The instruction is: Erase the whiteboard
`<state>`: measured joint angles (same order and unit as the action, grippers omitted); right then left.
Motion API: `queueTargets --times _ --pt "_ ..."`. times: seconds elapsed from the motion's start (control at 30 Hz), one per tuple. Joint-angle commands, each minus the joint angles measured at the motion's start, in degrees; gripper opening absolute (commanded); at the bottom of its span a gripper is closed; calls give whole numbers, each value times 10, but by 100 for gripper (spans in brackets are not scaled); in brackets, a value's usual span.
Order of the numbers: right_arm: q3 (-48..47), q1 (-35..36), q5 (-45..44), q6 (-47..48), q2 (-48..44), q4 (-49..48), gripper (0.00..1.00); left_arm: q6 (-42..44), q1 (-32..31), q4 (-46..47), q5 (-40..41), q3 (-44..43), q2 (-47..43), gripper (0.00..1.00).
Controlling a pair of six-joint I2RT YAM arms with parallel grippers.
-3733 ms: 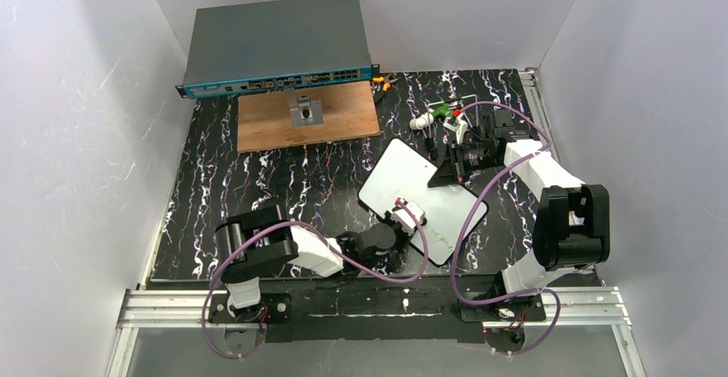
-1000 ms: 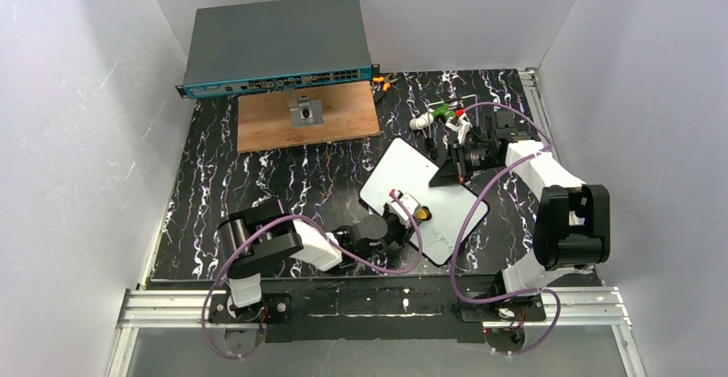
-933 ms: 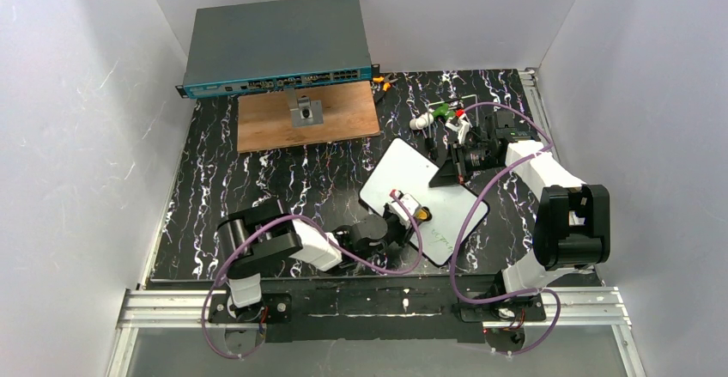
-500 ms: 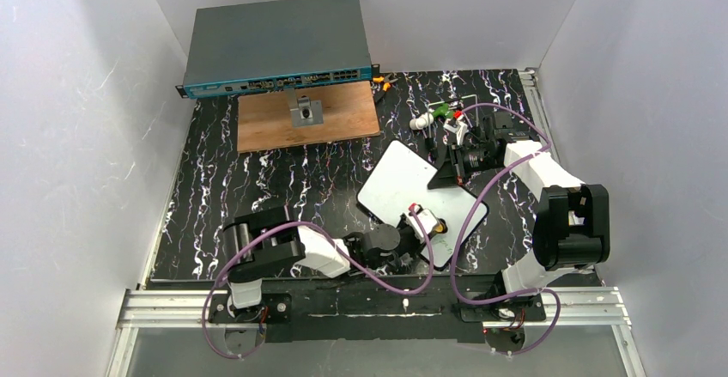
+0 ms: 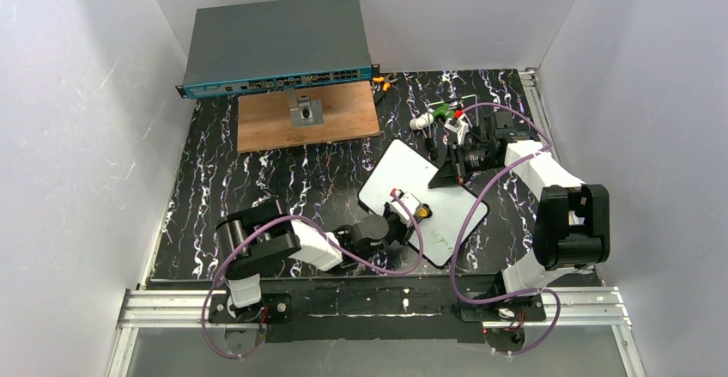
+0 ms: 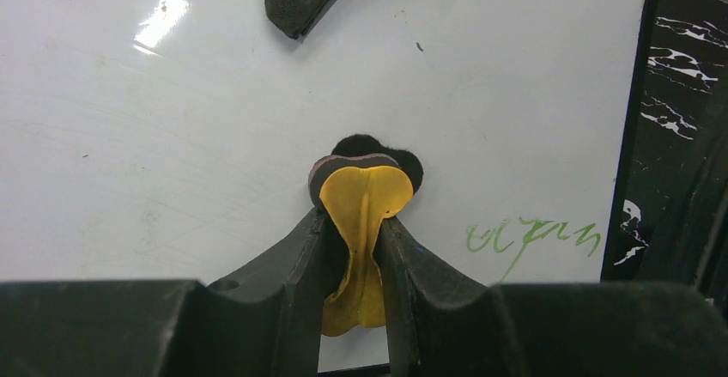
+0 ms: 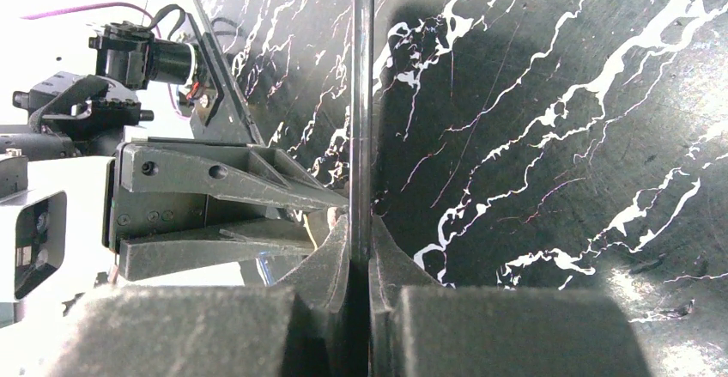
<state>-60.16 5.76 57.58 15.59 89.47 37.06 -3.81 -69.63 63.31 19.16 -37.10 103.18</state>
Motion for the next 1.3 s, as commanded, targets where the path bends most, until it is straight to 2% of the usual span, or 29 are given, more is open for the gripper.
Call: queueTargets --times 0.0,0.23,0.33,0.43,0.67,0.8,1.13,1.27 --pt "-5 3 55 -7 -2 15 1 -17 -6 10 -28 -1 -13 0" --pt "-5 3 57 -7 -1 16 1 0 -39 -1 -43 -31 8 0" --pt "-5 3 58 -7 -1 15 1 5 -39 7 4 -26 11 0" --pt "-5 3 59 -7 -1 16 1 -3 -19 43 20 -5 8 0" --pt "-5 3 60 -7 -1 16 1 -38 29 41 14 31 -27 0" --pt "-5 3 58 -7 1 16 1 -36 30 45 -30 26 -26 0" --pt "-6 3 60 -6 -1 18 1 21 -55 13 -72 -38 18 0" --pt "-6 3 60 -6 -3 17 1 21 -69 1 -75 -47 31 0"
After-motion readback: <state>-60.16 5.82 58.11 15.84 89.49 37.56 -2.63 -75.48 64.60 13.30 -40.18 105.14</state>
